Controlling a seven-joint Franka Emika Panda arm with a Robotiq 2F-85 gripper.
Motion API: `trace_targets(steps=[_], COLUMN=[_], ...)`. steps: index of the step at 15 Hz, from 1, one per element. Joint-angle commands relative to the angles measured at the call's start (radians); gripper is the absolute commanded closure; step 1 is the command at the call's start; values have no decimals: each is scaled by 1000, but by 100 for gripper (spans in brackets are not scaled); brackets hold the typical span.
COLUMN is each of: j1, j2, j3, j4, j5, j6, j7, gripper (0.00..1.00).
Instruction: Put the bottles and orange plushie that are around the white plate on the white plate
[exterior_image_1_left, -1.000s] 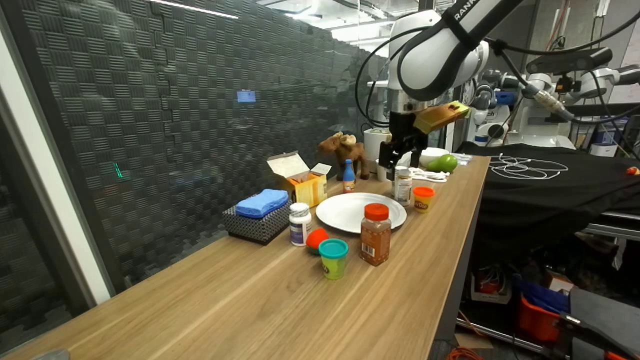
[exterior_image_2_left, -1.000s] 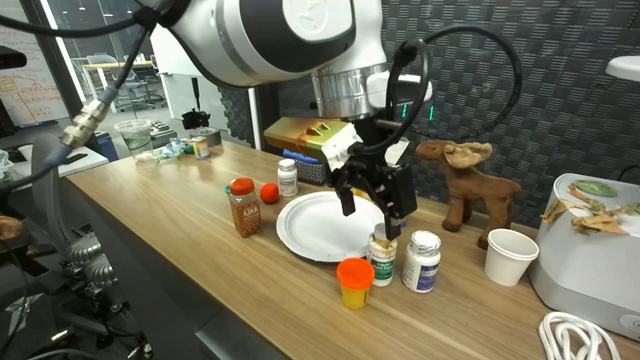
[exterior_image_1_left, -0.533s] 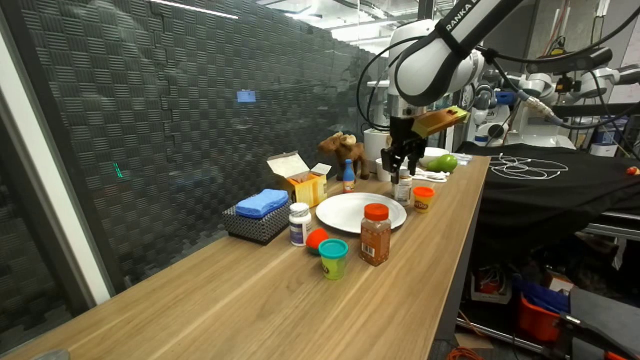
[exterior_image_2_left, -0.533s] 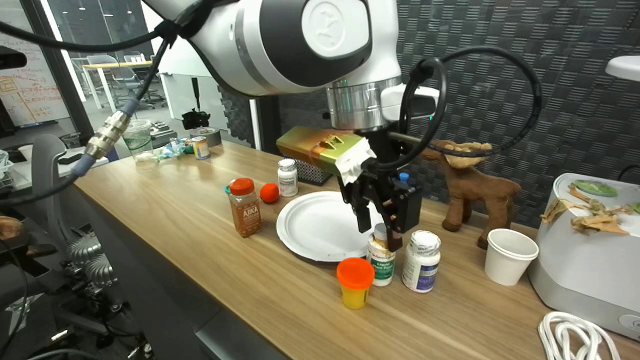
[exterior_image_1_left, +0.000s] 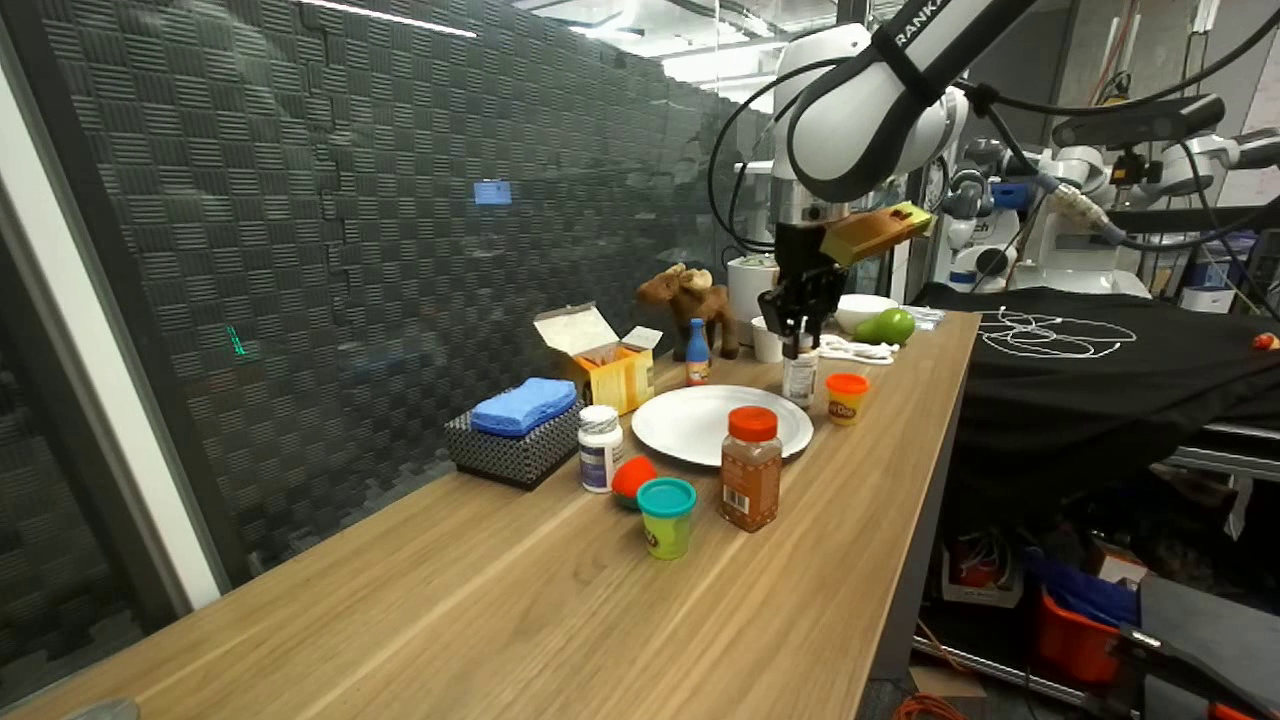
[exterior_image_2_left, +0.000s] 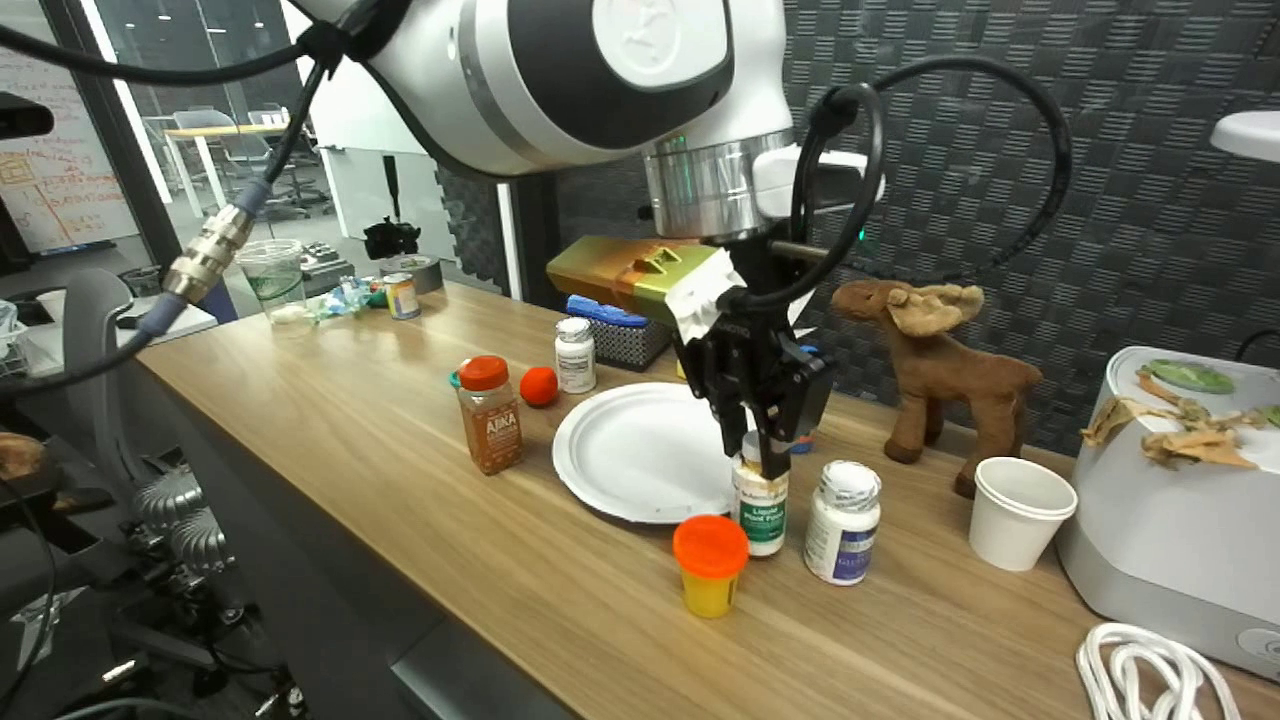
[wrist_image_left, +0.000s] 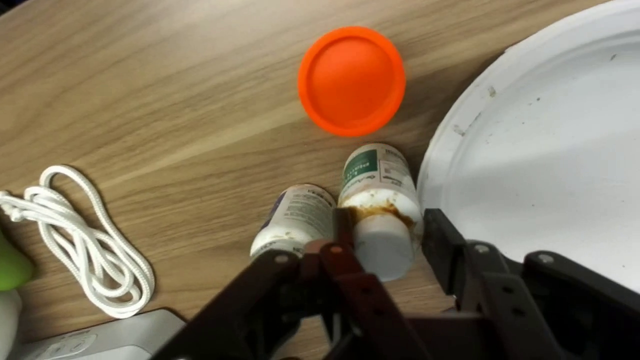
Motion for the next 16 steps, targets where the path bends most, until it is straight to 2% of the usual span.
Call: trace_targets(steps=[1, 6, 10, 16], j1=[46, 116, 138, 131], j2=[-69, -119, -89, 17], j3=[-1, 43, 86, 106], j4=[11, 62, 114, 156], j5=[-44, -142, -137, -75], j6=[-72, -177, -199, -101], j7=[20, 46, 12, -60], gripper=[85, 85, 85, 85])
